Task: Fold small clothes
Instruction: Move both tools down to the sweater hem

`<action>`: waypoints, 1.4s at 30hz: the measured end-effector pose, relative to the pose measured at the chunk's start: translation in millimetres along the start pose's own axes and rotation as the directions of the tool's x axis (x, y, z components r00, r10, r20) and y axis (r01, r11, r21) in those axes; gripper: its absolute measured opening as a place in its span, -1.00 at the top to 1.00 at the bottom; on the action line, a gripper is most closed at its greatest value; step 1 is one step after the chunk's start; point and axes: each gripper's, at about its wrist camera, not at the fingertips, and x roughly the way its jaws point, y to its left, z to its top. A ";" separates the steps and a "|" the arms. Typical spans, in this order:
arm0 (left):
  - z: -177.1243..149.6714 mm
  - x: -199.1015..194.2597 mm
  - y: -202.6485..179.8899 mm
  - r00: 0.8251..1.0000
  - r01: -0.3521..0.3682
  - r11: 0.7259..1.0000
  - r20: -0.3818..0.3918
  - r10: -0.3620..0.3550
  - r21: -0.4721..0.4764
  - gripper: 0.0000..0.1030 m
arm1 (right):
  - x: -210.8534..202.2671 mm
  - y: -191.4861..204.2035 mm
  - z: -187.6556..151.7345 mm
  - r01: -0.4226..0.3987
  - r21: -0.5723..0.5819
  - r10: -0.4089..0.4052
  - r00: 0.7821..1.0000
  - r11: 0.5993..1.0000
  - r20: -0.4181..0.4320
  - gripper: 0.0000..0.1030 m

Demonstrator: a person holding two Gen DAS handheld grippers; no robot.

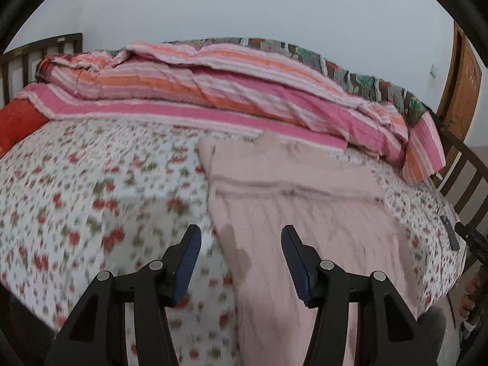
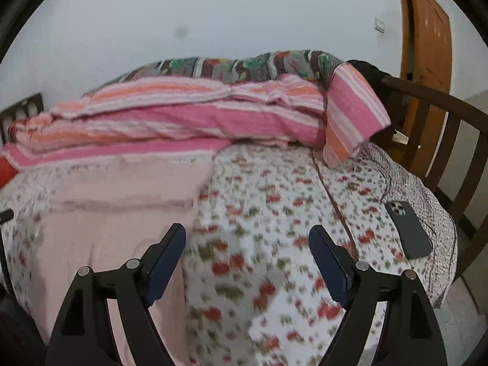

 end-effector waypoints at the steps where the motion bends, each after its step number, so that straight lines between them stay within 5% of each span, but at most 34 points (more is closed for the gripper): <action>1: -10.7 -1.7 -0.4 1.000 0.003 1.000 -0.015 -0.003 0.002 -0.02 | -1.1 -1.4 -6.8 -0.009 -0.001 0.009 1.000 1.000 -0.010 -0.59; 8: -64.8 -7.5 -10.6 1.000 0.001 0.997 -0.027 0.001 0.071 -0.02 | -12.9 -4.8 -62.0 -0.130 0.041 0.131 0.991 0.991 -0.008 -0.54; 16: -106.2 19.3 -0.6 0.991 0.054 0.996 -0.119 -0.061 -0.066 -0.01 | 0.5 21.9 -100.3 -0.234 0.012 0.234 0.969 0.972 -0.075 -0.08; 18: -112.8 23.3 0.7 0.991 0.055 0.996 -0.120 -0.063 -0.068 0.13 | 8.9 27.4 -105.4 -0.245 0.002 0.243 0.963 0.970 -0.116 0.14; 32: -110.9 39.6 -1.5 0.980 0.150 0.983 -0.115 -0.162 -0.107 0.28 | 39.7 40.7 -118.0 -0.299 0.031 0.300 0.935 0.954 -0.191 0.28; 35: -110.9 42.6 2.5 0.971 0.184 0.972 -0.127 -0.203 -0.148 0.58 | 45.8 44.1 -118.8 -0.300 0.034 0.300 0.929 0.953 -0.215 0.43; 42: -122.5 35.1 1.5 0.961 0.218 0.963 -0.138 -0.239 -0.156 0.58 | 42.7 43.8 -122.8 -0.328 0.049 0.330 0.919 0.944 -0.216 0.57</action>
